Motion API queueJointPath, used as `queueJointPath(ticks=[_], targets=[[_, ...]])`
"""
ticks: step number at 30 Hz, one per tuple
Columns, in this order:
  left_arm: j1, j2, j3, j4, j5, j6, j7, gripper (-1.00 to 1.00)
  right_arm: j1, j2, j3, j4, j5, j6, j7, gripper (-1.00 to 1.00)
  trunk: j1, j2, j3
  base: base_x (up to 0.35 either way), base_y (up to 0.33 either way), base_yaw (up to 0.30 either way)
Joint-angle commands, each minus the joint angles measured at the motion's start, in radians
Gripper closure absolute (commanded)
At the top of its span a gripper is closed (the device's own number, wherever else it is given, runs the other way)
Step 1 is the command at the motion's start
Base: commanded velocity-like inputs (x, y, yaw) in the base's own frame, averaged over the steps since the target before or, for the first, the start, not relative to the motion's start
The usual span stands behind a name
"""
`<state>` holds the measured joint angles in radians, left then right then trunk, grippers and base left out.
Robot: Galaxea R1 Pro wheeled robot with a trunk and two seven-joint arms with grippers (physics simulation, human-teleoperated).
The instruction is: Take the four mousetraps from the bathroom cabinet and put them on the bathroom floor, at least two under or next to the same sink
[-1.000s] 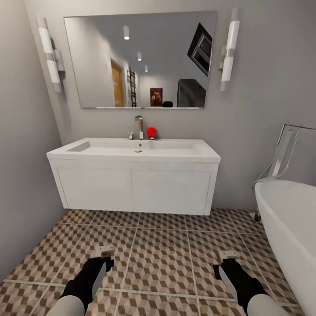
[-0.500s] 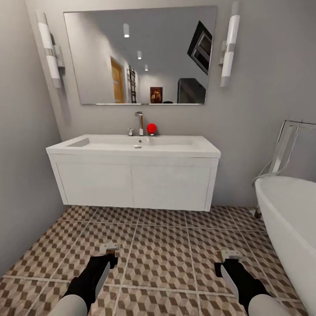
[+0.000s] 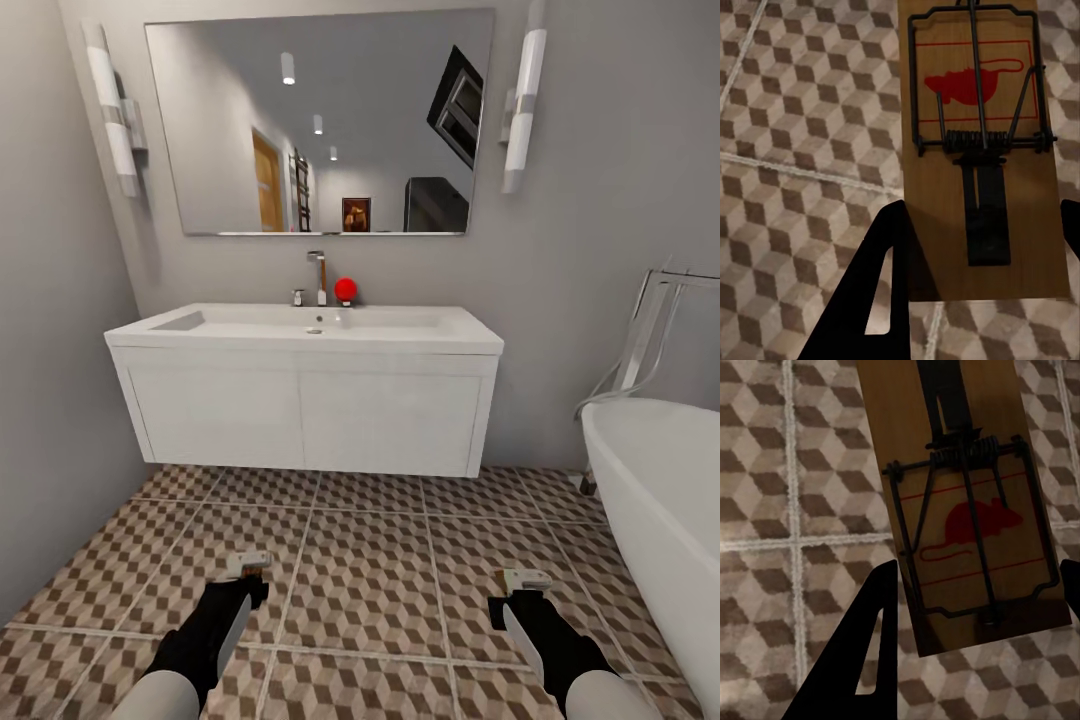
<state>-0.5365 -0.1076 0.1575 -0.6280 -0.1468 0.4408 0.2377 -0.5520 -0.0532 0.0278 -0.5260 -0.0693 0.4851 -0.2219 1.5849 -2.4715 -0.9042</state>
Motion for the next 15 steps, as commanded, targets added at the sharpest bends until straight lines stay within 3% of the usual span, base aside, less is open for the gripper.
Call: queueJointPath(ticks=[1, 7, 15], targets=[[0.000, -0.001, 0.005, -0.007, -0.011, 0.006, 0.000, 1.00, -0.001, 0.000, 0.003, -0.002, -0.009, 0.004, -0.005, 1.00, 0.000, 0.000, -0.001, 0.000, 0.000, 0.000], [0.000, -0.001, 0.005, -0.018, -0.011, 0.005, 0.002, 1.00, 0.000, 0.000, 0.003, -0.002, -0.009, 0.004, -0.005, 1.00, 0.000, 0.000, -0.001, 0.067, 0.000, 0.000], [0.000, -0.001, 0.005, -0.019, -0.007, 0.005, -0.003, 1.00, 0.000, 0.000, 0.004, -0.002, -0.008, 0.003, -0.005, 1.00, 0.000, 0.000, -0.001, 0.283, 0.000, 0.000]])
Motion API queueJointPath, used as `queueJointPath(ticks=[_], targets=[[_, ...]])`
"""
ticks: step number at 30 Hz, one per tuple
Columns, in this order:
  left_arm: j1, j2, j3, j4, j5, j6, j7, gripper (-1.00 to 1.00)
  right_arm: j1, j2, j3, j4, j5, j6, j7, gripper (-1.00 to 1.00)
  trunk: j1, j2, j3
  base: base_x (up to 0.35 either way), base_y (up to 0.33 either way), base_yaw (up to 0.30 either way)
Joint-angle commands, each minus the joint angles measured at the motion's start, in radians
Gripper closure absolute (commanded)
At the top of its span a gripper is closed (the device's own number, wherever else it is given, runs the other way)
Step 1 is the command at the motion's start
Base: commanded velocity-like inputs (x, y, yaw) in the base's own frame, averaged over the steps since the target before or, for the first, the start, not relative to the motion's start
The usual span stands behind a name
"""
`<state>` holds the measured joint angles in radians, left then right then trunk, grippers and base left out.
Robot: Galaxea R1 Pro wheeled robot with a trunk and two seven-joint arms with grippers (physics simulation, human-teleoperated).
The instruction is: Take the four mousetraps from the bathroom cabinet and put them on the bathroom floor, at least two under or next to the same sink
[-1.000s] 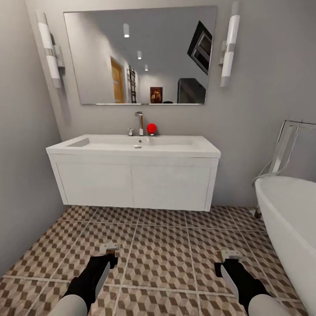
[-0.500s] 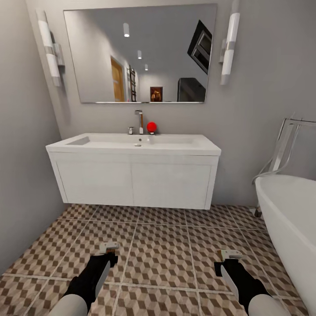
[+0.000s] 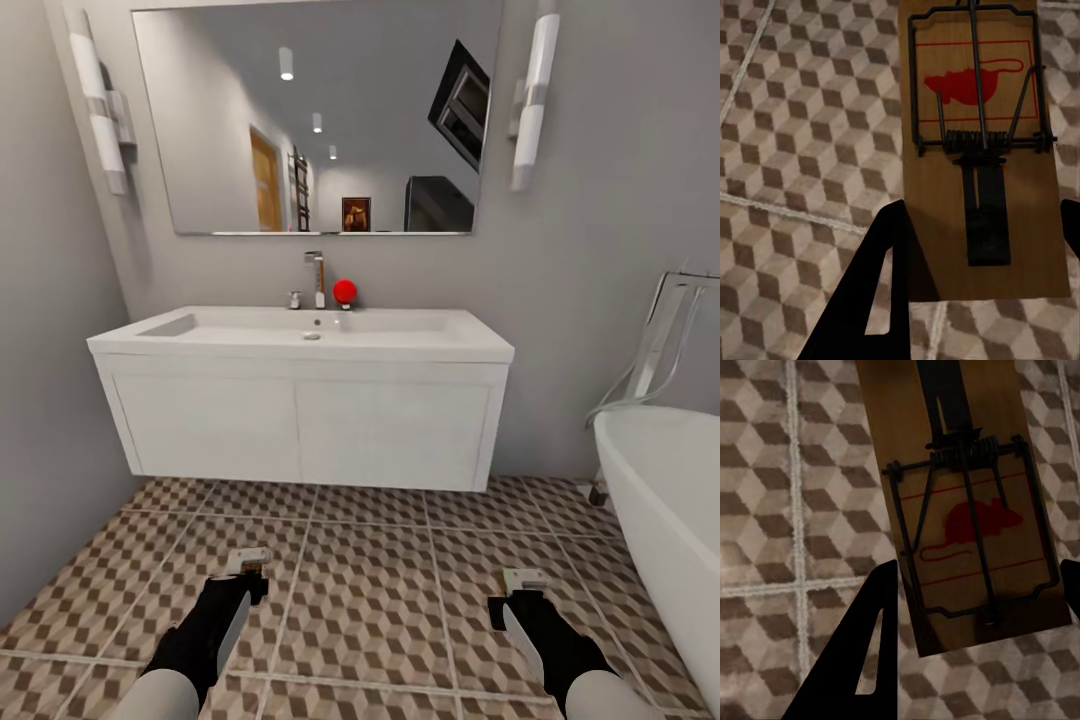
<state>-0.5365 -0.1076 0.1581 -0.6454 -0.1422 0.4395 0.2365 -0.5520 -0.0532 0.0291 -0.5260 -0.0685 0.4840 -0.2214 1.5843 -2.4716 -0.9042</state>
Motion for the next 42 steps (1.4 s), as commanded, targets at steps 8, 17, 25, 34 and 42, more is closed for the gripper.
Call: queueJointPath(ticks=[8, 17, 25, 34, 42], targets=[[0.000, -0.014, 0.003, 0.010, -0.007, 0.021, -0.011, 1.00, 0.000, 0.002, 0.033, 0.015, -0.010, 0.001, -0.006, 1.00, 0.000, 0.000, -0.001, 0.321, 0.000, 0.000], [0.000, -0.043, 0.004, 0.012, -0.005, 0.022, -0.016, 1.00, 0.000, 0.041, 0.053, 0.056, -0.009, -0.031, -0.006, 1.00, 0.000, 0.000, -0.001, 0.319, 0.000, 0.000], [0.000, -0.067, -0.029, 0.024, -0.004, 0.018, -0.014, 1.00, 0.000, 0.063, 0.054, 0.057, -0.010, -0.042, -0.006, 1.00, 0.000, 0.000, -0.001, 0.054, 0.000, 0.000], [-0.001, -0.067, -0.032, 0.061, -0.006, 0.008, -0.011, 1.00, 0.000, 0.060, 0.048, 0.098, -0.013, -0.071, -0.013, 1.00, 0.000, 0.000, -0.001, 0.000, 0.000, 0.000], [0.000, -0.066, -0.031, 0.058, -0.007, 0.007, -0.008, 1.00, -0.001, 0.049, 0.040, 0.115, -0.019, -0.097, -0.051, 1.00, 0.000, 0.000, -0.001, 0.000, 0.000, 0.000]])
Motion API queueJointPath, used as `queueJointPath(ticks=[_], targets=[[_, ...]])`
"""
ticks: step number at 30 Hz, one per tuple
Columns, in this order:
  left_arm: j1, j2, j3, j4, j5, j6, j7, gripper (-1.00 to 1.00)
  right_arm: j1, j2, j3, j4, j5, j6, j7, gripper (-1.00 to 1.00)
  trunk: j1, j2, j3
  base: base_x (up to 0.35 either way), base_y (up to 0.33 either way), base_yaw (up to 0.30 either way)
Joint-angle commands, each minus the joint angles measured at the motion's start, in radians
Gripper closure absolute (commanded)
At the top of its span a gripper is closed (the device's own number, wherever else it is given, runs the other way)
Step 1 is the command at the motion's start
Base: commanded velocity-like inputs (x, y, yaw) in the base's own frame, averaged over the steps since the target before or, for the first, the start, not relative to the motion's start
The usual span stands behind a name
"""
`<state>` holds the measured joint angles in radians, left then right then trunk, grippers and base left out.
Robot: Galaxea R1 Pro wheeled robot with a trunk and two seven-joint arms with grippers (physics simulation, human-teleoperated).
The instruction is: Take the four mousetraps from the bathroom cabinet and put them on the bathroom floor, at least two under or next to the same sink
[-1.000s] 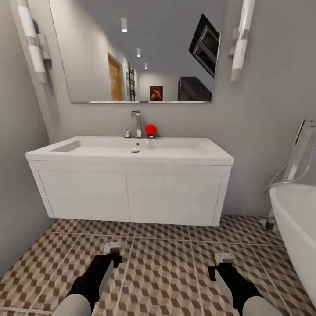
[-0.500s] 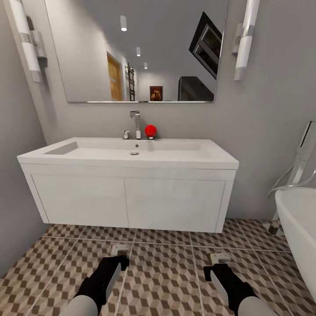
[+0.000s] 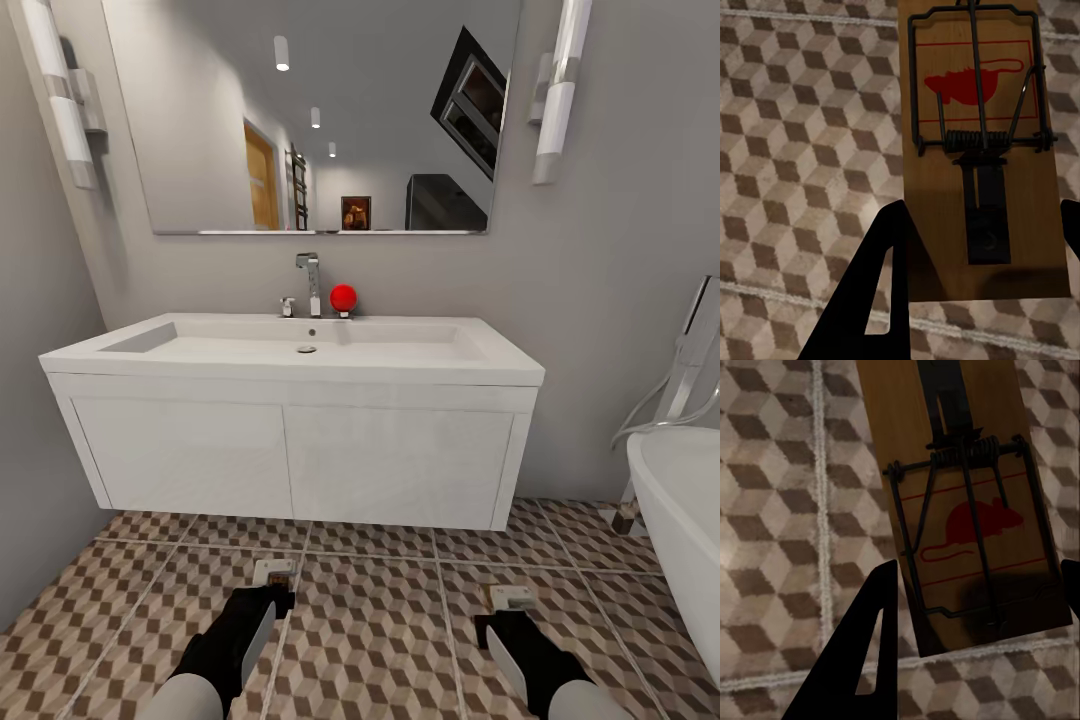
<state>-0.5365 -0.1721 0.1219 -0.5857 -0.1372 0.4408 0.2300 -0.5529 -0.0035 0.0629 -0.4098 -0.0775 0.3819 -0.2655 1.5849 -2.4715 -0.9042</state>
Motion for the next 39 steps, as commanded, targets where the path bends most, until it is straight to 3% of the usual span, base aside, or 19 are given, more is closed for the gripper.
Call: queueJointPath(ticks=[1, 11, 25, 39], targets=[[0.000, -0.001, 0.005, -0.002, -0.012, 0.006, -0.002, 1.00, -0.001, -0.001, 0.006, -0.002, -0.011, 0.004, -0.014, 1.00, 0.000, 0.000, -0.001, 0.000, 0.000, 0.000], [0.000, 0.000, 0.005, 0.000, -0.012, 0.003, -0.003, 1.00, -0.001, -0.002, 0.005, -0.001, -0.016, -0.006, -0.025, 1.00, 0.000, 0.000, -0.001, 0.006, 0.000, 0.000], [0.000, 0.003, 0.007, 0.006, -0.012, 0.003, -0.005, 1.00, 0.000, -0.003, 0.006, -0.001, -0.013, -0.008, 0.048, 1.00, 0.000, 0.000, -0.001, 0.196, 0.000, 0.000], [0.000, 0.003, 0.005, 0.006, -0.012, 0.003, -0.005, 1.00, 0.000, -0.001, 0.006, -0.001, -0.008, -0.008, 0.051, 1.00, 0.000, 0.000, -0.001, 0.139, 0.000, 0.000]])
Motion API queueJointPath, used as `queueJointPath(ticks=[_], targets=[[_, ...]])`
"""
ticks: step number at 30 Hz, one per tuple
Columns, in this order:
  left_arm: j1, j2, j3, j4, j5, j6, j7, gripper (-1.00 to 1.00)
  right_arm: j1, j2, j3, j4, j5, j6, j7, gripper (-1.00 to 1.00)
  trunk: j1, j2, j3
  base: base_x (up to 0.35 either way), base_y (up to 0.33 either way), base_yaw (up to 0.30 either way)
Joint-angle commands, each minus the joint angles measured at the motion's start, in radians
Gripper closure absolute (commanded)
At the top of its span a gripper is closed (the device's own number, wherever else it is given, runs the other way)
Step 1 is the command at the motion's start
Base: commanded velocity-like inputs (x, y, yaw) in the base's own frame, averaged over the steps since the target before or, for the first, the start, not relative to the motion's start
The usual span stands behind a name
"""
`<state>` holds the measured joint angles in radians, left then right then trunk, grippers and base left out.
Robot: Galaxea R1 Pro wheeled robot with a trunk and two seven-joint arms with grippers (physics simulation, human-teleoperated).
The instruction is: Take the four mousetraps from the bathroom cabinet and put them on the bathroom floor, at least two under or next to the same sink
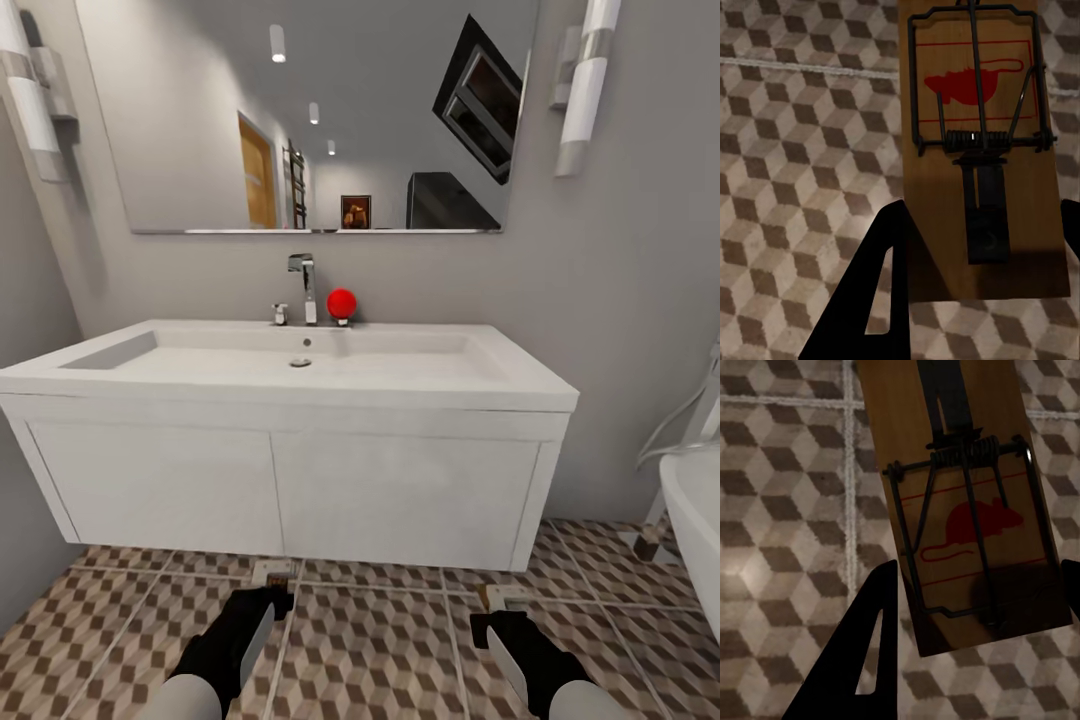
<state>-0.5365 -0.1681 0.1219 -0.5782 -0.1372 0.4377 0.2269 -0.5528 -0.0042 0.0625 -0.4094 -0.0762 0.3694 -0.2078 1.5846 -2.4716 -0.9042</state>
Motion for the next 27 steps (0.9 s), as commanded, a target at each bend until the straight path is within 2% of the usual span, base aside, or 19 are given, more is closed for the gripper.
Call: queueJointPath(ticks=[1, 15, 19, 27], targets=[[0.000, -0.002, 0.005, -0.002, -0.012, 0.006, -0.001, 1.00, 0.000, -0.001, 0.007, -0.002, -0.010, 0.005, -0.007, 1.00, 0.000, 0.000, -0.001, 0.112, 0.000, 0.000], [-0.001, -0.006, 0.006, -0.010, -0.012, 0.007, 0.001, 1.00, -0.001, -0.001, 0.007, -0.002, -0.008, 0.005, -0.007, 1.00, 0.000, 0.000, -0.001, 0.011, 0.000, 0.000], [0.000, -0.006, 0.005, -0.011, -0.012, 0.007, 0.000, 1.00, 0.000, 0.000, 0.007, -0.002, -0.007, 0.005, -0.007, 1.00, 0.015, -0.028, -0.014, 0.000, 0.000, 0.000], [0.000, -0.006, 0.005, -0.011, -0.012, 0.009, -0.001, 1.00, 0.000, 0.000, 0.009, -0.005, -0.002, 0.005, -0.006, 1.00, 0.019, -0.030, -0.045, 0.000, 0.000, 0.000]])
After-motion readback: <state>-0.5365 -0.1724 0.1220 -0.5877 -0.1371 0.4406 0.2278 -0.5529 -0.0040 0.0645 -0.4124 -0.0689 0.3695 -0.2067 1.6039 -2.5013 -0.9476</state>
